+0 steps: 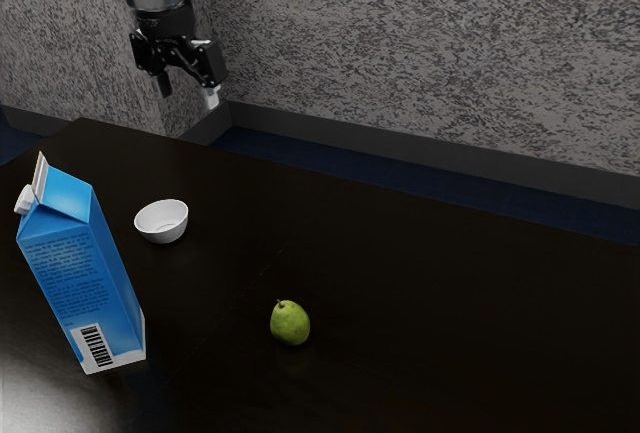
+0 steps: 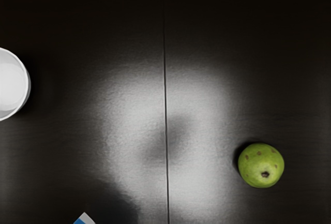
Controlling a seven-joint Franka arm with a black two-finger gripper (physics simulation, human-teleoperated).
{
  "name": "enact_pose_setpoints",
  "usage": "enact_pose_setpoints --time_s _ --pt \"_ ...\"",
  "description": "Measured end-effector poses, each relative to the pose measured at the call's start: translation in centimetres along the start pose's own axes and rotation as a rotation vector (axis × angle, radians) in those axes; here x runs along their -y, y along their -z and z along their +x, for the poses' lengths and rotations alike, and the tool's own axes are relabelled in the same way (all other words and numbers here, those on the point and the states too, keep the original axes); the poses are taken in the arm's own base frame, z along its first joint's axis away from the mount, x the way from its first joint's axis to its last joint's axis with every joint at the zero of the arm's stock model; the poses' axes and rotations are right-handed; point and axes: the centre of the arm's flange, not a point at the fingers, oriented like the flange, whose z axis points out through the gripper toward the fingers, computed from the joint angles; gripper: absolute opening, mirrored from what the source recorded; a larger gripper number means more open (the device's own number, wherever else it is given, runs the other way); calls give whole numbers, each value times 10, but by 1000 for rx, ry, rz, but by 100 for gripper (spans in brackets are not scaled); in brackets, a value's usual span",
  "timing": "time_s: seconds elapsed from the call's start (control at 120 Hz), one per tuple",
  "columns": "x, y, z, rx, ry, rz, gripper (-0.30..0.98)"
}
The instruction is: Place the pear in the bowl.
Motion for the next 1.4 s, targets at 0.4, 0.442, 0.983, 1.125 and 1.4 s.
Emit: enact_pose_setpoints --time_s 0.4,0.442,0.983,1.125,1.4 --pt "-7 -69 10 124 -18 -39 69" --pt "-28 -95 12 148 -57 -40 69" --pt "-129 -295 7 184 -246 -91 69" --pt "-134 -326 -13 185 -254 -104 69" --pt "-134 -353 -26 135 -243 -133 69"
